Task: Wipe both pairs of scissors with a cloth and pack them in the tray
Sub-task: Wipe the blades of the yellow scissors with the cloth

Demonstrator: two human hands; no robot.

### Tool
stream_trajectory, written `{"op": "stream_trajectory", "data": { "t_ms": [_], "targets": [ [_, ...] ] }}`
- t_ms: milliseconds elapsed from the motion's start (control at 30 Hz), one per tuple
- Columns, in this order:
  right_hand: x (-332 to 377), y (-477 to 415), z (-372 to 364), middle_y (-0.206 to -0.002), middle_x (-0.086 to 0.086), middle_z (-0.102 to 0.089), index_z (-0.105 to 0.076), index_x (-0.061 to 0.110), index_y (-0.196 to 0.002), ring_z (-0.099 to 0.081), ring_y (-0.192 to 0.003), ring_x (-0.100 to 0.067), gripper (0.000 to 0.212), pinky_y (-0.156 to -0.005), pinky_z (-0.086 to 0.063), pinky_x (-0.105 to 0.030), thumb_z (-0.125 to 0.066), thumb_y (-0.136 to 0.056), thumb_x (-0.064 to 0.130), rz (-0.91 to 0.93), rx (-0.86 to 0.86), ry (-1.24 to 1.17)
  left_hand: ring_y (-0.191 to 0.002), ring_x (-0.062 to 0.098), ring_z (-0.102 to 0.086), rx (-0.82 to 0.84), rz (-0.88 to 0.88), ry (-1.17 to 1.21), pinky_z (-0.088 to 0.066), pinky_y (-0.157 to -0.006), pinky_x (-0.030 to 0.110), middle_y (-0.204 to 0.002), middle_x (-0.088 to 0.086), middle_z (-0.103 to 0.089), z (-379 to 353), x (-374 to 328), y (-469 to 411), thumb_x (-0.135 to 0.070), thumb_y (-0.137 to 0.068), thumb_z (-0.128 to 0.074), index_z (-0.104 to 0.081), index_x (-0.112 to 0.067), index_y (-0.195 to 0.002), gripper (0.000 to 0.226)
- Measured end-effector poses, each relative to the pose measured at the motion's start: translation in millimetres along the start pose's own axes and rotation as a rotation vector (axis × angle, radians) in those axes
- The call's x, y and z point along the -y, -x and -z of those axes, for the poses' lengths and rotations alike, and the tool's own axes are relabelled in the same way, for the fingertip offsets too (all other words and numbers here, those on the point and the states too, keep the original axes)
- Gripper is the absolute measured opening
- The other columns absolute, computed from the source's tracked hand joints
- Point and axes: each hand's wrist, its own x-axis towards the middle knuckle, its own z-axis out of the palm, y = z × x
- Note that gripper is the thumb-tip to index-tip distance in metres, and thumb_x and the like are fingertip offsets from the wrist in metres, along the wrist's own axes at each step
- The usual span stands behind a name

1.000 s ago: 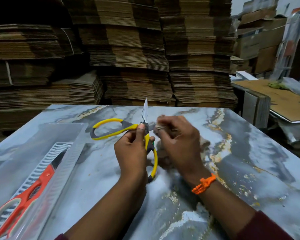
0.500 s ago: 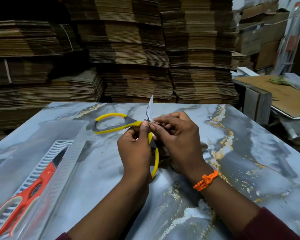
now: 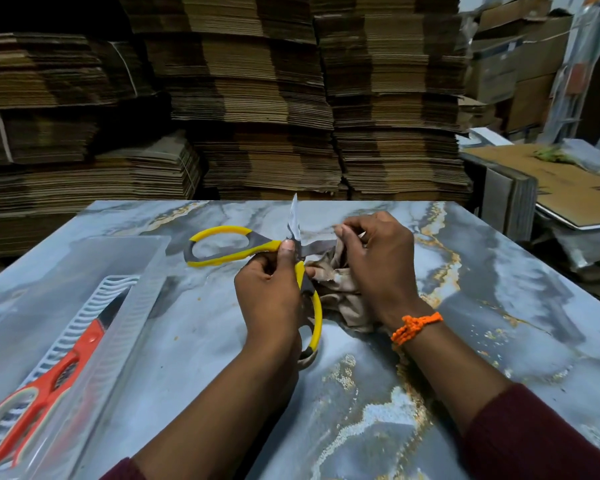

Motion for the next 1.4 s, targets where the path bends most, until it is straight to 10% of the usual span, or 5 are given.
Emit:
{"op": "stream_trajectory", "data": {
  "t_ms": [200,333,667,900,1400],
  "targets": [
    [-7,-6,20,-0.088,-0.004,-0.071,-0.078,0.016,-0.093,-0.063,-0.083,-0.024,0.007,-0.076,-0.054,-0.046,-0.073,-0.093,0.021,-0.059,-0.121,-0.014,-0.055,0.02,-0.066,-0.058,0.126,0.105,-0.062,-0.058,0.035,-0.055,0.003,-0.069,6,-1,-10,-0.033,-0.098,-0.066,-0.064,-0.007,-0.07,0.039],
    [35,19,3,-0.088,0.0,-0.07,-0.076,0.019,-0.092,-0.056,-0.088,-0.023,0.004,-0.079,-0.044,-0.037,-0.073,-0.092,0.021,0.149,0.046,-0.036,-0.073,0.04,-0.073,-0.034,0.065,0.06,-0.063,-0.074,0.056,-0.075,0.016,-0.076,4,5,-10,-0.045,-0.084,-0.076,-0.069,-0.006,-0.074,0.041],
    [31,13,10,-0.087,-0.002,-0.068,-0.079,0.016,-0.094,-0.058,-0.09,-0.023,0.006,-0.077,-0.047,-0.032,-0.073,-0.092,0.015,0.04,-0.074,-0.086,-0.06,0.01,-0.067,0.045,-0.116,0.06,-0.053,-0.058,0.016,-0.068,0.005,-0.075,-4,-6,8,-0.022,-0.094,-0.073,-0.074,-0.004,-0.079,0.024],
    [28,15,-5,-0.087,0.002,-0.069,-0.08,0.019,-0.098,-0.059,-0.088,-0.019,0.008,-0.076,-0.051,-0.04,-0.074,-0.092,0.017,0.039,-0.025,-0.154,-0.074,0.027,-0.071,0.012,-0.018,0.117,-0.06,-0.087,0.058,-0.076,0.011,-0.074,4,-1,-4,-0.025,-0.091,-0.077,-0.074,-0.015,-0.072,0.021],
    [16,6,7,-0.093,0.003,-0.076,-0.082,0.02,-0.098,-0.066,-0.091,-0.02,0.01,-0.083,-0.055,-0.04,-0.074,-0.091,0.02,-0.113,-0.039,-0.188,-0.071,0.022,-0.073,0.027,-0.015,0.089,-0.061,-0.081,0.043,-0.07,0.005,-0.077,3,-8,0,-0.023,-0.092,-0.076,-0.074,-0.009,-0.073,0.023]
  ]
}}
